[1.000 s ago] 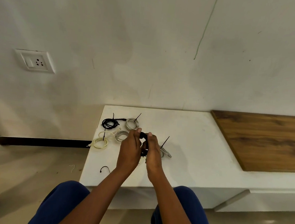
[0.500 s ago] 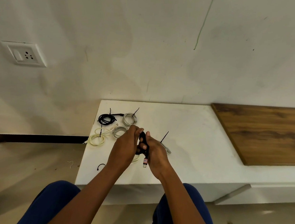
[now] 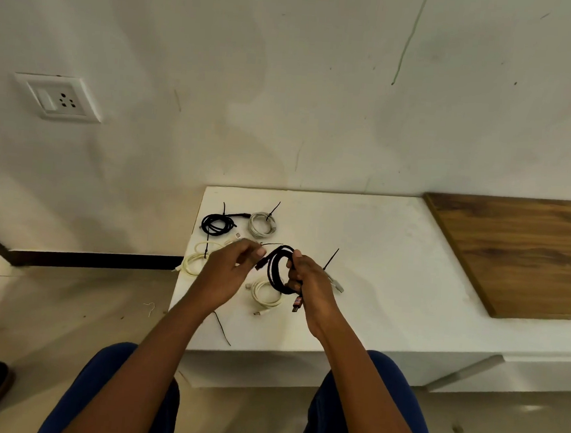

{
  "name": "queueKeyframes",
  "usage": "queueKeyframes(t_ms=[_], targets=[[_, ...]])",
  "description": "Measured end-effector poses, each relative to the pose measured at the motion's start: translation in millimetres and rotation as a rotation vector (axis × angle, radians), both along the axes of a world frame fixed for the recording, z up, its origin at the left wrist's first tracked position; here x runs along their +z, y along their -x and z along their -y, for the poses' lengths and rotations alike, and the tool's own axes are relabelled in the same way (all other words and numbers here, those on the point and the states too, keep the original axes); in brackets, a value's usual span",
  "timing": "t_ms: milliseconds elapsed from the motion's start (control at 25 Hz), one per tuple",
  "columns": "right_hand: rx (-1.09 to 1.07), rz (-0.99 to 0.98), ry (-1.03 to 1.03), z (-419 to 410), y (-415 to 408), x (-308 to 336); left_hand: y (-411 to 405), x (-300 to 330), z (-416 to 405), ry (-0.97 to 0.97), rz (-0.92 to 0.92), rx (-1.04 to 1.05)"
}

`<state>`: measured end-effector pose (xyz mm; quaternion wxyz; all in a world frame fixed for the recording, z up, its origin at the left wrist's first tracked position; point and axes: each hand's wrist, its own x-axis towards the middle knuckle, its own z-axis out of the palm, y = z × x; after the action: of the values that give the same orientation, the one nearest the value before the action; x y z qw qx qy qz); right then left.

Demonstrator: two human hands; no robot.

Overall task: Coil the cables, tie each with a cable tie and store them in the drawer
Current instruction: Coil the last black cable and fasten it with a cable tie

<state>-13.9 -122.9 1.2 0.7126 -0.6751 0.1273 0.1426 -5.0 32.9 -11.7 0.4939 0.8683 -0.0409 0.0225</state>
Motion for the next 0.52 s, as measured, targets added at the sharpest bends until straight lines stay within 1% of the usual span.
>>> queueKeyframes(t_ms=[80,240,320,400,480,520], targets=[[-0.036,-0.023,0.053,2,-1,-1,0,-5,-20,-0.172,-0.143,0.006],[-0.073,-0.053,0.077,3,-4,-3,4,-20,-43,-0.599,-0.487,-0.015],[-0.076,-0.058,0.083,1,-3,-3,4,-32,-46,-0.742,-0.592,-0.016],[-0.087,-0.058,0.076,1,-4,-4,1,-43,-47,-0.778,-0.617,0.040],[-0.096,-0.061,0.063,2,-4,-4,-3,-50,-47,-0.765,-0.619,0.107],[-0.098,-0.061,0.064,3,-4,-5,-6,-53,-48,-0.737,-0.648,0.126]])
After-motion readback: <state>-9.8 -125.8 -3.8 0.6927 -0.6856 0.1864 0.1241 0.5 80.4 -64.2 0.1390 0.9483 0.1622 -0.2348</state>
